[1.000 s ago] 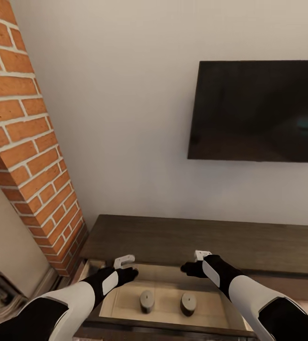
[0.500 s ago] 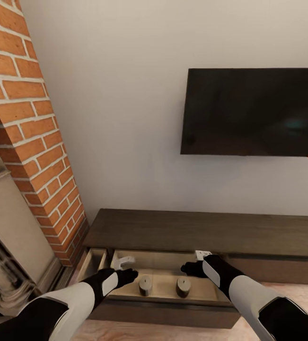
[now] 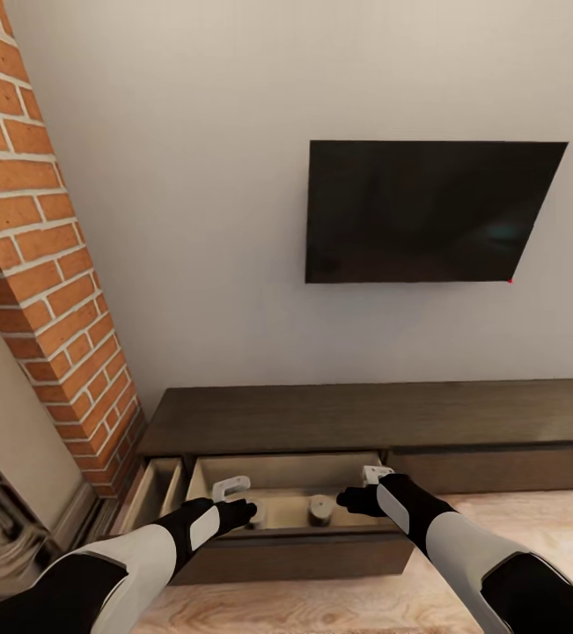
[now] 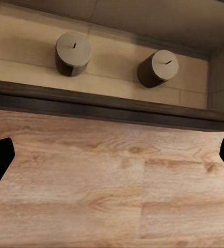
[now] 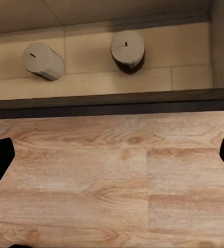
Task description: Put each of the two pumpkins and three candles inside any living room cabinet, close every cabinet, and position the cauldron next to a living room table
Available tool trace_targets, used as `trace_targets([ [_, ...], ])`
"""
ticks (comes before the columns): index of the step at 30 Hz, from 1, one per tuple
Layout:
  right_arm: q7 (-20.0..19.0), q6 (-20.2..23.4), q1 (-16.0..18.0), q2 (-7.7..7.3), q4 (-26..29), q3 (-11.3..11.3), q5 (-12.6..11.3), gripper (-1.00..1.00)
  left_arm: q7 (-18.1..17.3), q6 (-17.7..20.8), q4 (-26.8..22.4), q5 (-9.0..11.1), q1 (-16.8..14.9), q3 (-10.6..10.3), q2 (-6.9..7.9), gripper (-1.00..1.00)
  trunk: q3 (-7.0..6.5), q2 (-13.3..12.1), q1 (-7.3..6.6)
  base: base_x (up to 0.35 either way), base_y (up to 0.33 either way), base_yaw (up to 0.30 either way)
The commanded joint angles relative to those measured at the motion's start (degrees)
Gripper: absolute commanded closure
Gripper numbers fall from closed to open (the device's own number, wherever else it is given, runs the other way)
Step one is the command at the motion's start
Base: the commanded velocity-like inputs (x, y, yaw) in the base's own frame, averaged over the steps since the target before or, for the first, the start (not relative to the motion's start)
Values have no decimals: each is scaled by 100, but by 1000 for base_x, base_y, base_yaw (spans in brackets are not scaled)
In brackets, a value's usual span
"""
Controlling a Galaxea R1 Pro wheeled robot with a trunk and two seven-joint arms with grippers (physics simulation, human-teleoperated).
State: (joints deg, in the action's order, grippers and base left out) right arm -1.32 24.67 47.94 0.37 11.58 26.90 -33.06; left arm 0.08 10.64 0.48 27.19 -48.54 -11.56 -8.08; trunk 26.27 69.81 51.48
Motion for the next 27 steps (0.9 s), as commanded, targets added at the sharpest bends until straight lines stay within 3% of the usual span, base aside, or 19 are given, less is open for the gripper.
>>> trace_targets([
  [1, -13, 21, 5, -2, 2, 17, 10, -100, 1, 13, 5, 58, -4, -48, -1, -100, 2, 4, 0, -22, 0, -70],
  [14, -16, 21, 5, 0, 2, 25, 10, -100, 1, 8, 19, 58, 0, -48, -9, -100, -5, 4, 0, -3, 0, -12],
  [27, -18, 21, 5, 7, 2, 26, 10, -100, 1, 8, 22, 58, 2, -48, -9, -100, -62, 4, 0, 0, 0, -119],
])
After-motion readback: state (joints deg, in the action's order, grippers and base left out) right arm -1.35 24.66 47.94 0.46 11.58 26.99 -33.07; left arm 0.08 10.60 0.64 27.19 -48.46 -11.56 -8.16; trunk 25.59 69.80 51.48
